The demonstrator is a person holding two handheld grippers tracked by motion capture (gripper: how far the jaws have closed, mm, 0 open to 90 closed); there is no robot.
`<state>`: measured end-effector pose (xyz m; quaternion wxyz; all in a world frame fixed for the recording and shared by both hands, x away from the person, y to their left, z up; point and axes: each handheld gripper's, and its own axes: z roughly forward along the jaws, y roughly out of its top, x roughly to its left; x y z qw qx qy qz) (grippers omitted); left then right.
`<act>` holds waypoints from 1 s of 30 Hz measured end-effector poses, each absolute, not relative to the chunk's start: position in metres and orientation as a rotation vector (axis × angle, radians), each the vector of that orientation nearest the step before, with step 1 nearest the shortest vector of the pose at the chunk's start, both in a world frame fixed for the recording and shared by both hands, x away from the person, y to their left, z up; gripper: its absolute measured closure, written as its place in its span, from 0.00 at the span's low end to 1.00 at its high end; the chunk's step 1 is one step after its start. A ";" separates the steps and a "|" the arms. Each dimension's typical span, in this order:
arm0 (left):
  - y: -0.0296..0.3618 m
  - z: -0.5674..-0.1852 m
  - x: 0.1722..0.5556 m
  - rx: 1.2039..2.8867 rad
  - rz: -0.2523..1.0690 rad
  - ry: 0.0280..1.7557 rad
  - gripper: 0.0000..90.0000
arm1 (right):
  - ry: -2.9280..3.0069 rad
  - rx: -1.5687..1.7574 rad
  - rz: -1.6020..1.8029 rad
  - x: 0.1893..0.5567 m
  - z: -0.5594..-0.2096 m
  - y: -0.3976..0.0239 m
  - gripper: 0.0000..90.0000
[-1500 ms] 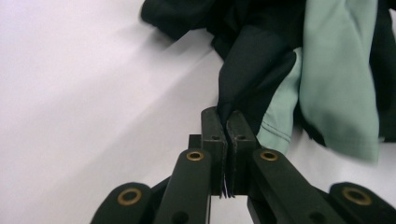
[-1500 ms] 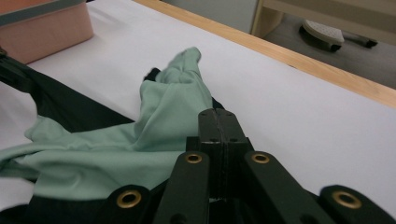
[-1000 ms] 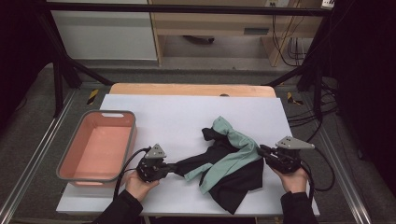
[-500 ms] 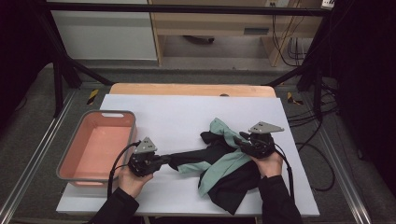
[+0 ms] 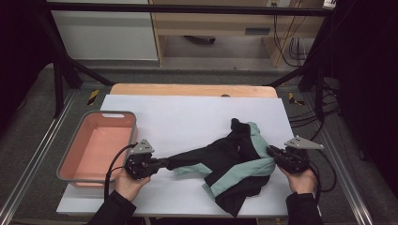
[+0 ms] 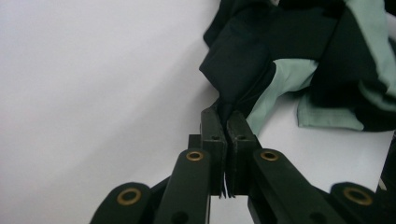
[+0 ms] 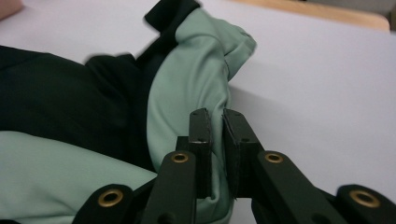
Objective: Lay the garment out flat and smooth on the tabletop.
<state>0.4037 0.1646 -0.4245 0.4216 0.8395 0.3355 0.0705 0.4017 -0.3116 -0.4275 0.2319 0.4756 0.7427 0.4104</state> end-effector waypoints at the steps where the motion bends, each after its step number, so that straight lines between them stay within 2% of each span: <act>1: 0.163 -0.426 0.405 2.103 0.163 0.841 0.97 | 2.044 1.321 1.113 0.401 -0.432 -0.317 0.91; 3: 0.162 -0.426 0.407 2.088 0.157 0.838 0.94 | 2.045 1.348 1.090 0.399 -0.437 -0.324 0.88; 4: 0.161 -0.424 0.408 2.075 0.169 0.839 0.88 | 2.042 1.354 1.082 0.398 -0.437 -0.325 0.87; 6: 0.157 -0.420 0.412 2.034 0.203 0.842 0.69 | 2.034 1.341 1.079 0.399 -0.435 -0.326 0.83; 8: 0.151 -0.417 0.417 1.995 0.241 0.846 0.50 | 2.018 1.323 1.104 0.399 -0.431 -0.324 0.74; 11: 0.139 -0.417 0.428 1.975 0.256 0.862 0.35 | 2.004 1.293 1.142 0.402 -0.425 -0.315 0.58; 15: 0.120 -0.431 0.447 2.016 0.220 0.884 0.32 | 2.029 1.269 1.146 0.408 -0.424 -0.301 0.43; 21: 0.101 -0.462 0.470 2.058 0.115 0.896 0.36 | 2.055 1.273 1.132 0.406 -0.426 -0.292 0.30; 23: 0.096 -0.467 0.473 2.060 0.070 0.873 0.39 | 2.058 1.279 1.113 0.406 -0.427 -0.293 0.28; 27: 0.085 -0.473 0.472 2.139 0.104 0.824 0.45 | 2.058 1.304 1.094 0.408 -0.434 -0.298 0.29; 30: 0.082 -0.476 0.472 2.153 0.043 0.811 0.56 | 2.062 1.321 1.088 0.409 -0.438 -0.300 0.30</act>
